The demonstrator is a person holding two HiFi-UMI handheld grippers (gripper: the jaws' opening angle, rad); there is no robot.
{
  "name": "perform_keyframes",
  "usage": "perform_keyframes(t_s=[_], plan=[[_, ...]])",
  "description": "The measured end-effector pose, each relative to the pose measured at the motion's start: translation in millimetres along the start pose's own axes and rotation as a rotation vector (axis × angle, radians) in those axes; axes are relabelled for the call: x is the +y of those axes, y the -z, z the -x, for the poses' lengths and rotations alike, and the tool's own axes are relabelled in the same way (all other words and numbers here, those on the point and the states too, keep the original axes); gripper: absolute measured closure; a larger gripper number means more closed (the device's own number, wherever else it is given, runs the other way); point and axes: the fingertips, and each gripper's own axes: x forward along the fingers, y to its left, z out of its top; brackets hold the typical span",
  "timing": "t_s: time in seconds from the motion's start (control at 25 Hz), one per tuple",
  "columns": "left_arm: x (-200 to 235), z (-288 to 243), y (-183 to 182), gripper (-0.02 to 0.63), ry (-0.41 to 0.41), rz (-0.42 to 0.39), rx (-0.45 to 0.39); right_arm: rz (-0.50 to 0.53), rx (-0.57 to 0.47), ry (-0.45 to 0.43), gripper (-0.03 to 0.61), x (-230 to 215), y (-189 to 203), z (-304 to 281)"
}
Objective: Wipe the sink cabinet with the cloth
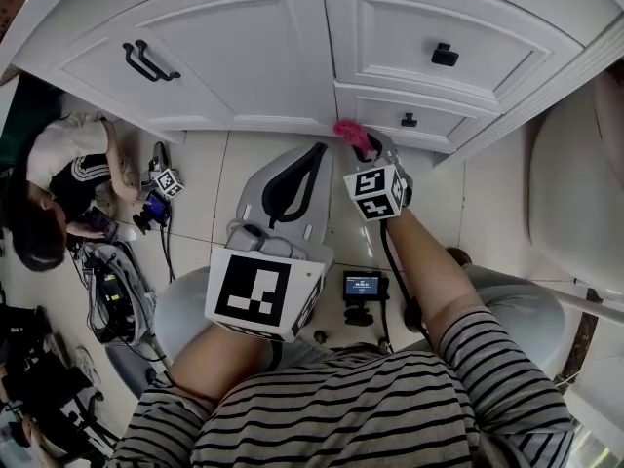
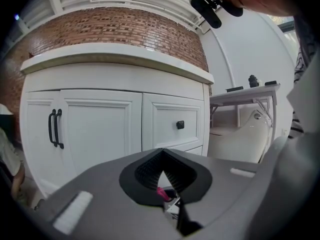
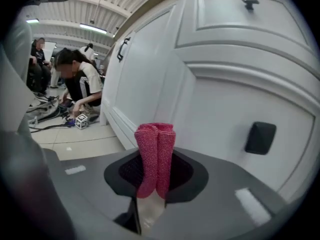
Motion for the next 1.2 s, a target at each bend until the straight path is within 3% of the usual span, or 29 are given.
perform_keyframes(t_s=[0.2,0.48,0.64,0.8,1.0,1.2], plan=[[-3,-9,7,0.621,0.014,0.008,0.018,-0.098,0.065,0.123,0.483,-71,49,32],[-11,-7,5,0.62,0.015,-0.012,-0.001,-0.253,0.19,0.413,0.482,-182,118,113],[-14,-1,0,0.621,0.009,-0.03,-0.021,-0.303,0.213,0.51,0.485,-209,123,143],[-16,11,-4,0.62,-0.012,-0.049,-0.027,-0.32,0.127,0.502,0.485,-203,68,180],[-28,31,-25,0.621,-0.014,-0.054,-0.075,-0.348,-0.044,0.481,0.483,-207,-46,259],[-37,64,-48,0.621,-0.043,-0.071,-0.136,-0.368,-0.28,0.346,0.48,-165,-145,347]])
